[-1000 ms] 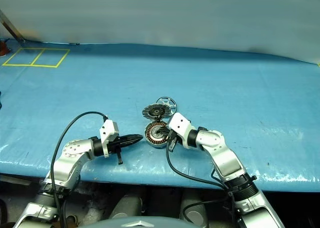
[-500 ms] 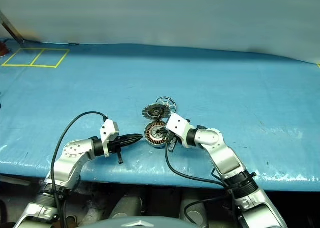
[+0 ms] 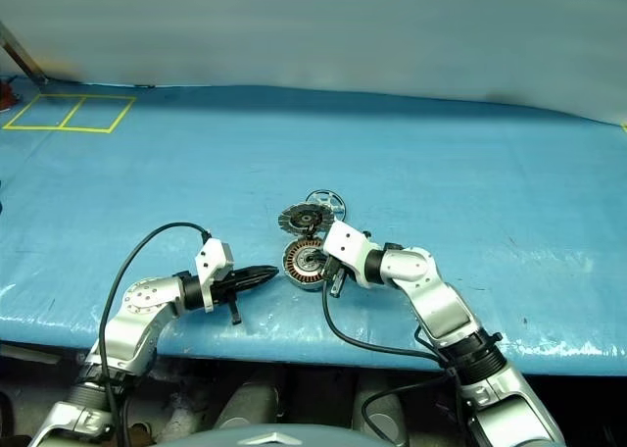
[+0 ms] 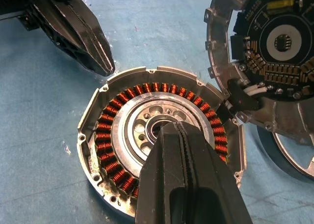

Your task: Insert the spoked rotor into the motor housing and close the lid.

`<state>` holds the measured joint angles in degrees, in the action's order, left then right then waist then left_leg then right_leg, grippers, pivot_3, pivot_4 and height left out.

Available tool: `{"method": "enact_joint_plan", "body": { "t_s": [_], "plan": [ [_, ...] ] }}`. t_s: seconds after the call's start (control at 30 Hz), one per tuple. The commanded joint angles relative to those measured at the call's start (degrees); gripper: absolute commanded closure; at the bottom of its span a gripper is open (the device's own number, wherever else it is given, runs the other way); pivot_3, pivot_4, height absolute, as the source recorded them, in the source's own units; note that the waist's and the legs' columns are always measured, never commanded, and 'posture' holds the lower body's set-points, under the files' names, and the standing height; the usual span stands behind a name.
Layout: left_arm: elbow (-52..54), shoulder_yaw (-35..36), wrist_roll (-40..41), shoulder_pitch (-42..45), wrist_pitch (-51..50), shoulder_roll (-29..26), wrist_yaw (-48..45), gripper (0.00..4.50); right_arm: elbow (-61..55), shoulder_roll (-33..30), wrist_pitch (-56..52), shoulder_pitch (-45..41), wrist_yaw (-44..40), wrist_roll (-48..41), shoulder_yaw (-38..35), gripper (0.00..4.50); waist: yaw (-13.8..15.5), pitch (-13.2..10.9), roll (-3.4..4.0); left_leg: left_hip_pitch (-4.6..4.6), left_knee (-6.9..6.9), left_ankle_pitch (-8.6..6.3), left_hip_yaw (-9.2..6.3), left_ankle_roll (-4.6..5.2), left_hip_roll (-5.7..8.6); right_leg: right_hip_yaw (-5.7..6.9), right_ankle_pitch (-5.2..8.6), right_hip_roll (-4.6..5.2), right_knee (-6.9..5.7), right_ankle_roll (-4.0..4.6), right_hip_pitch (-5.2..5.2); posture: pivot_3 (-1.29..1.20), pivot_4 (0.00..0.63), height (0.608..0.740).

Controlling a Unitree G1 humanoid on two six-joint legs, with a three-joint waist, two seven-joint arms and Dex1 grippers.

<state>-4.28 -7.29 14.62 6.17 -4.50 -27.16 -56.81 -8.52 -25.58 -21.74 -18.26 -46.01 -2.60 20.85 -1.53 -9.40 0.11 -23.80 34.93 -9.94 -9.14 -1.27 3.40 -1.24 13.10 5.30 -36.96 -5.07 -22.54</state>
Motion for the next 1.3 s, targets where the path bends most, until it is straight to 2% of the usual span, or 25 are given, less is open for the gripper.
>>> {"method": "enact_joint_plan", "body": {
  "t_s": [0.03, 0.77, 1.07, 1.2, 1.3],
  "plan": [
    [0.41, 0.30, 0.20, -0.06, 1.02, 0.17, 0.02, 4.50, -3.04, 0.16, 0.49, -0.62, -0.41, -1.15, -1.18, 4.48, 0.00, 0.00, 0.00, 0.00, 0.00, 0.00, 0.00, 0.00, 0.00, 0.00, 0.00, 0.00, 0.00, 0.00, 0.00, 0.00, 0.150, 0.740],
    [0.61, 0.22, -0.30, -0.47, 1.11, 0.11, 0.11, 4.50, 5.34, 1.15, 2.17, -1.11, -0.85, 2.31, 1.98, 4.48, -0.12, 0.00, 0.01, 0.06, -0.01, 0.00, 0.00, 0.00, -0.01, 0.01, 0.01, 0.00, 0.00, 0.01, -0.02, 0.00, 0.150, 0.740],
    [0.58, 0.45, -0.14, -0.53, 1.22, 0.22, 0.22, 4.50, 0.80, 2.06, 2.19, -0.38, -0.13, -0.37, -0.04, 4.48, -0.05, 0.00, 0.00, 0.01, -0.01, 0.00, -0.01, 0.00, 0.00, 0.00, 0.01, 0.00, 0.01, 0.02, -0.03, 0.00, 0.150, 0.740],
    [0.71, 0.81, 0.33, -0.43, 1.07, 0.31, 0.29, 4.50, -1.85, 2.93, 2.01, -0.13, 2.71, -1.90, -3.59, 4.48, -0.03, 0.00, 0.01, 0.00, -0.06, 0.00, -0.01, -0.01, -0.01, 0.01, 0.01, 0.00, 0.00, 0.02, -0.04, 0.00, 0.150, 0.740],
    [0.76, 1.07, 0.52, -0.63, 1.12, 0.17, 0.30, 4.50, -5.15, 0.82, 0.28, 1.21, 2.83, -3.11, -6.83, 4.48, 0.17, -0.01, 0.00, -0.02, -0.07, 0.00, -0.01, 0.00, 0.00, 0.00, 0.00, 0.00, 0.02, 0.00, -0.05, 0.00, 0.150, 0.740]
  ]
}}
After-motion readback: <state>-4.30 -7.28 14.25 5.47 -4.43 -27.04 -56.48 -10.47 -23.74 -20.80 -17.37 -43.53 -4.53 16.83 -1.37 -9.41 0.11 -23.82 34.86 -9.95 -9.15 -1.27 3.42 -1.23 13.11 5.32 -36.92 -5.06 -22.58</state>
